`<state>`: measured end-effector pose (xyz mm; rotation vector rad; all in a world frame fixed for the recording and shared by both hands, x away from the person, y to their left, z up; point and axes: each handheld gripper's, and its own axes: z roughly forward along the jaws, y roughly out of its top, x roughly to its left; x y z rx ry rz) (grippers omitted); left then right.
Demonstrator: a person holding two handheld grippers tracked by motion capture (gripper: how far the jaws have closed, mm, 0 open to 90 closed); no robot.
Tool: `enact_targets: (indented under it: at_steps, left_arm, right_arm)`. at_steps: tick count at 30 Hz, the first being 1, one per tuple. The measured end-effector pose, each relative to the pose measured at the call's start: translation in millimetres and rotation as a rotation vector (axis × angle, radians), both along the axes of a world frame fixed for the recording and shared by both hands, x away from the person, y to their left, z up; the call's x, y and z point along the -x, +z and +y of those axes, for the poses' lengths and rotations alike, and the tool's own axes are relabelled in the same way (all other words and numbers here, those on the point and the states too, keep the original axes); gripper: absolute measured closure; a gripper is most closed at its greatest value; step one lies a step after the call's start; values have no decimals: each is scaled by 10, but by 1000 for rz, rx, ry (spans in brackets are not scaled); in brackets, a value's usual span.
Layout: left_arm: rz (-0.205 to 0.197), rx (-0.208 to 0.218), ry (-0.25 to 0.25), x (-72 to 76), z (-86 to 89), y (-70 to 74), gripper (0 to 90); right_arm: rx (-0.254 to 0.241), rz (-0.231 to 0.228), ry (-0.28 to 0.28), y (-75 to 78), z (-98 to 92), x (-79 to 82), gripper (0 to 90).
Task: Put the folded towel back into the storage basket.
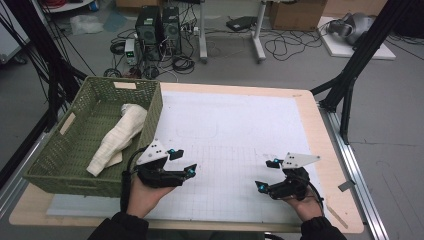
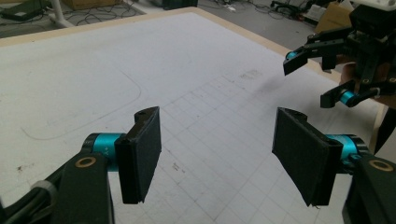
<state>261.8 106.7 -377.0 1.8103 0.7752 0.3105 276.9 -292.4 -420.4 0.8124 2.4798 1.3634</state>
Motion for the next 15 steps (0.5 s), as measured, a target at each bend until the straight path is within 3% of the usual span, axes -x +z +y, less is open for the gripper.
enact_targets:
  at_steps: [15]
  left_arm:
    - [7, -27, -3, -1, -34, -155, 324]
  right_arm:
    - [3, -6, 1, -5, 4, -7, 141]
